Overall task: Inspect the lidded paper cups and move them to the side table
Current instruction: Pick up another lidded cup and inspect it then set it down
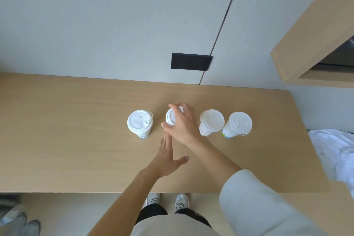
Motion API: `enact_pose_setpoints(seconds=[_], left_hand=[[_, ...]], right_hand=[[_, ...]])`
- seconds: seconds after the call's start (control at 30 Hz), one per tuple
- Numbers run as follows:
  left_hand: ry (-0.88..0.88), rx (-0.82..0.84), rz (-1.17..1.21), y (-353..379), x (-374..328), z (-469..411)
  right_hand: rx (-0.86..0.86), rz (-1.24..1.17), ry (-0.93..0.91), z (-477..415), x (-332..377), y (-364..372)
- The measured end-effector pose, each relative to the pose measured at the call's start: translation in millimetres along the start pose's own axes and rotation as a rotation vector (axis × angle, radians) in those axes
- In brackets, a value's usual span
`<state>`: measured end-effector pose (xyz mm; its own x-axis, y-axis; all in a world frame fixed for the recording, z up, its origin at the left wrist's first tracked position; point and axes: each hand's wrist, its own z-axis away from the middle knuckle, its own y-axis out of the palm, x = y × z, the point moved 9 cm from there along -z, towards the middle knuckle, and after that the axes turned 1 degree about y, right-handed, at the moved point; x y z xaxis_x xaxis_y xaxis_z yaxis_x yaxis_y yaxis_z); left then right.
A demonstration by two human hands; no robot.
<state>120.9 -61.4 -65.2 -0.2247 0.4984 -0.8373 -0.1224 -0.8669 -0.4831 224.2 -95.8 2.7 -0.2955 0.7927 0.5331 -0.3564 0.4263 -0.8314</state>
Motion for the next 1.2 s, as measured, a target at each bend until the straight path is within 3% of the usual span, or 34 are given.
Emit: enact_pose_setpoints(seconds=[0.27,0.77,0.9,1.07,1.2], left_hand=[[-0.214,0.120,0.010,4.4,46.6,-1.8],[-0.293,0.161,0.013,8.4,49.1,9.0],[-0.347,0.242,-0.048,19.7,47.9,20.8],[-0.269,0.270,-0.106,37.9,18.0,13.0],[-0.243,0.231,-0.002,52.2,-17.1,-13.1]], right_hand=[[0.120,0.126,0.008,-17.0,-3.8,46.6],[0.163,0.103,-0.039,-10.4,-7.6,49.7],[0.147,0.019,-0.061,-4.6,-17.9,31.5],[0.012,-0.002,-0.049,0.6,-71.7,-27.1],[-0.003,0.135,0.003,-5.4,-131.5,-61.9]])
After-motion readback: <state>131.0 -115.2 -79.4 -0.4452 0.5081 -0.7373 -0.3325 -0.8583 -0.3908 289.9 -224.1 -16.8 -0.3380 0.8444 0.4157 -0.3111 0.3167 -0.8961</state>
